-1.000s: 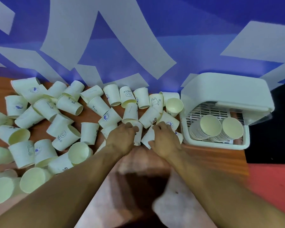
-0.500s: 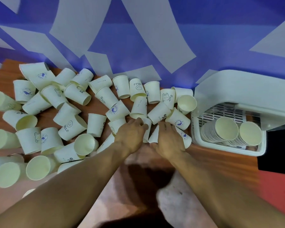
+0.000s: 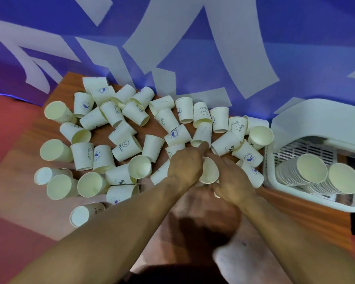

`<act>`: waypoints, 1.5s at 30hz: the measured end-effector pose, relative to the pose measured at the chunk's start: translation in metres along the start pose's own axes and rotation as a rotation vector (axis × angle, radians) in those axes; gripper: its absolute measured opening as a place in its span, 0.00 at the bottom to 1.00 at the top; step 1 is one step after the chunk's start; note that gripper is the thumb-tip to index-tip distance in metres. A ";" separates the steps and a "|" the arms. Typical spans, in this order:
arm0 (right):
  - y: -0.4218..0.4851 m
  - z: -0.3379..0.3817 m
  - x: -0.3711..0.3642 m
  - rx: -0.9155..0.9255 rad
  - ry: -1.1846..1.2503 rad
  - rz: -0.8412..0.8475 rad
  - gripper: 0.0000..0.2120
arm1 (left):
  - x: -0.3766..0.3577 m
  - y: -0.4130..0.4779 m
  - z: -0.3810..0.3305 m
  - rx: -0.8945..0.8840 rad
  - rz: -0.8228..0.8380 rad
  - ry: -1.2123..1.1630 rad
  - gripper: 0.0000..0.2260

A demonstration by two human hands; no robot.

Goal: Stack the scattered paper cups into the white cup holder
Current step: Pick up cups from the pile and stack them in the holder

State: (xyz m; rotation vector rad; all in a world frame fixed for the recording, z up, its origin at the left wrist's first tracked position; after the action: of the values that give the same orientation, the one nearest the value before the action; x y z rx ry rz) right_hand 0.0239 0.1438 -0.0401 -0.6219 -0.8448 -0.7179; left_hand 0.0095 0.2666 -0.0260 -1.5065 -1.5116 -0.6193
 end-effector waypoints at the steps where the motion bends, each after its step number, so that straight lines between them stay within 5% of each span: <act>1: -0.003 0.002 0.000 -0.001 0.005 0.014 0.37 | 0.004 -0.005 0.000 0.002 -0.011 -0.032 0.11; 10: -0.030 0.006 0.017 0.033 0.023 -0.011 0.39 | 0.023 -0.038 -0.009 -0.105 0.023 -0.181 0.06; 15: -0.052 -0.001 0.049 0.012 0.029 -0.108 0.36 | 0.025 -0.050 -0.041 -0.274 0.054 -0.194 0.19; 19: -0.077 -0.013 0.076 -0.029 0.058 -0.197 0.39 | 0.023 -0.056 -0.073 -0.370 -0.015 -0.101 0.16; 25: -0.115 -0.041 0.118 -0.103 -0.125 -0.343 0.21 | 0.022 -0.067 -0.131 -0.481 -0.171 -0.064 0.06; 33: -0.171 -0.068 0.186 -0.152 -0.347 -0.714 0.08 | 0.025 -0.081 -0.208 -0.553 -0.542 0.164 0.09; 39: -0.196 -0.102 0.217 -0.161 -0.377 -0.825 0.07 | 0.005 -0.075 -0.251 -0.508 -0.521 0.244 0.11; 45: -0.189 -0.143 0.215 -0.158 -0.325 -0.753 0.04 | -0.013 -0.059 -0.274 -0.520 -0.468 0.240 0.08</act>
State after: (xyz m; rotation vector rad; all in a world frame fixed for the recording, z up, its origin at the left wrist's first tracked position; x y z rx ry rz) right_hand 0.0412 -0.1424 0.1023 -0.5638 -1.3572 -1.3979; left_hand 0.0161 0.0204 0.1086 -1.3732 -1.5917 -1.5073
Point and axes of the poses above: each hand's wrist, its own y-axis towards the middle knuckle, its own x-axis out of the back of the hand, z = x × y, the point moved 7 cm from there along y, towards the middle knuckle, and after that the axes turned 3 degrees about x, right-handed, at the moved point
